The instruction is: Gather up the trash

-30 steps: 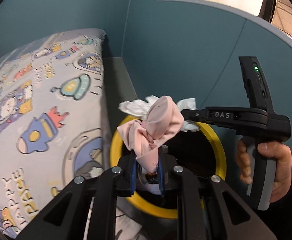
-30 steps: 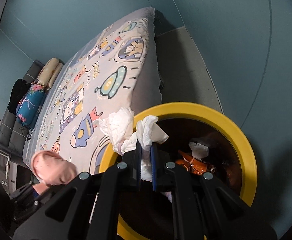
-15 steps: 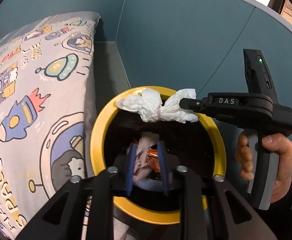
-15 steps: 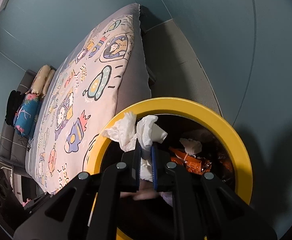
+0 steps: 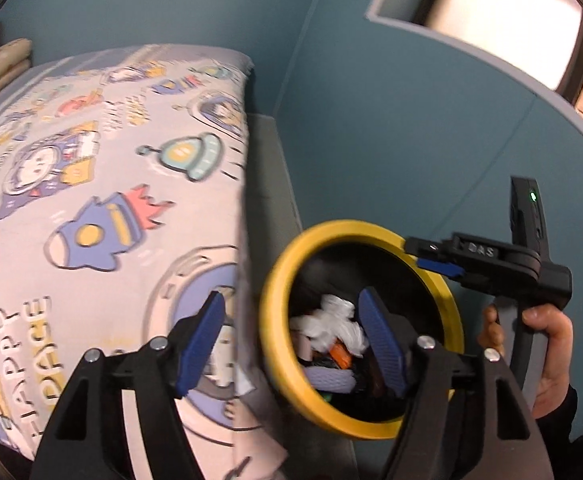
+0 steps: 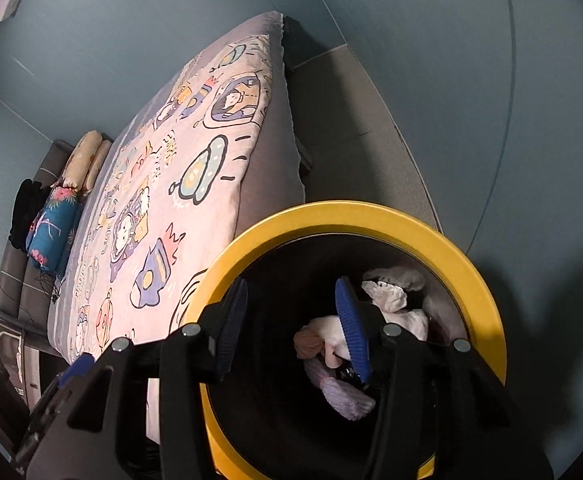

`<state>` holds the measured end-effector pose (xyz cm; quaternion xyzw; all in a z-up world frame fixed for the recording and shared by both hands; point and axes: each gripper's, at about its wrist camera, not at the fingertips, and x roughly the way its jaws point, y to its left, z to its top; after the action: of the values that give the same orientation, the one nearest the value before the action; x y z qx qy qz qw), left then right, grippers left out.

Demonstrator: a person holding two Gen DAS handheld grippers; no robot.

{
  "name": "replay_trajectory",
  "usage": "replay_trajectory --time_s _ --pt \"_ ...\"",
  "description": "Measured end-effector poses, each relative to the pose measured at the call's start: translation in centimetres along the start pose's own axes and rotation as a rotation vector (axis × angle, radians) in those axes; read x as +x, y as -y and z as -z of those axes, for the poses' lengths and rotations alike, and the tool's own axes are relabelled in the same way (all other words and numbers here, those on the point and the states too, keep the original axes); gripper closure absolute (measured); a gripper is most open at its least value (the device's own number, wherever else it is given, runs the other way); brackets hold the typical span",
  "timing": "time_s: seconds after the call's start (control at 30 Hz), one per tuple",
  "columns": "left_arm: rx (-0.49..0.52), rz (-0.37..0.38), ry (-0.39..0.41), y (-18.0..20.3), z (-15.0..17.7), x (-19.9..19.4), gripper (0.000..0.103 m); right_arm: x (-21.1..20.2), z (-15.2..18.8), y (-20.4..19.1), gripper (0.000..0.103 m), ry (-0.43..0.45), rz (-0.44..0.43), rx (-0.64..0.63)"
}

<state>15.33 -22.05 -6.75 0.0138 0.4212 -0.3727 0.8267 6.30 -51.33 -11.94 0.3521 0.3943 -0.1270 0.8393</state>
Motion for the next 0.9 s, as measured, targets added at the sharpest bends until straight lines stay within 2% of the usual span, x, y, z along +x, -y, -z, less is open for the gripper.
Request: replay_trajectory --time_s 0.07,0.17,0.3,0.43,0.53,0.63,0.73,0.8,0.9 --pt "-0.035 -0.019 0.028 -1.6 0.0 -1.2 0.026 0.1 0.1 -1.0 0.058 0.006 0.009 -0.027" --pt "-0.072 -0.045 0.061 -3.6 0.3 -2.8 0.022 0.6 0.3 -3.2 0.05 0.002 -0.001 -0.076" --pt "-0.115 -0.118 0.143 -6.4 1.1 -5.6 0.012 1.5 0.8 -7.2 0.031 -0.001 -0.017 -0.171" --pt "-0.165 -0.182 0.225 -8.9 2.0 -8.6 0.008 2.7 1.9 -12.6 0.014 -0.013 -0.05 -0.285" --pt "-0.19 -0.255 0.31 -10.2 2.9 -11.0 0.008 2.8 3.3 -16.7 0.008 0.005 -0.08 -0.377" --pt "-0.198 -0.333 0.378 -10.9 3.5 -13.3 0.008 2.1 4.4 -20.0 0.008 0.046 -0.096 -0.441" --pt "-0.196 -0.4 0.452 -11.1 4.2 -15.5 0.008 0.7 5.9 -22.9 0.008 0.145 -0.072 -0.515" --pt "-0.185 -0.443 0.498 -10.8 4.7 -16.9 0.008 -0.2 6.6 -23.9 0.008 0.205 -0.05 -0.549" --pt "-0.174 -0.5 0.555 -10.3 5.5 -18.8 0.008 -2.1 7.8 -24.5 0.008 0.291 -0.092 -0.535"
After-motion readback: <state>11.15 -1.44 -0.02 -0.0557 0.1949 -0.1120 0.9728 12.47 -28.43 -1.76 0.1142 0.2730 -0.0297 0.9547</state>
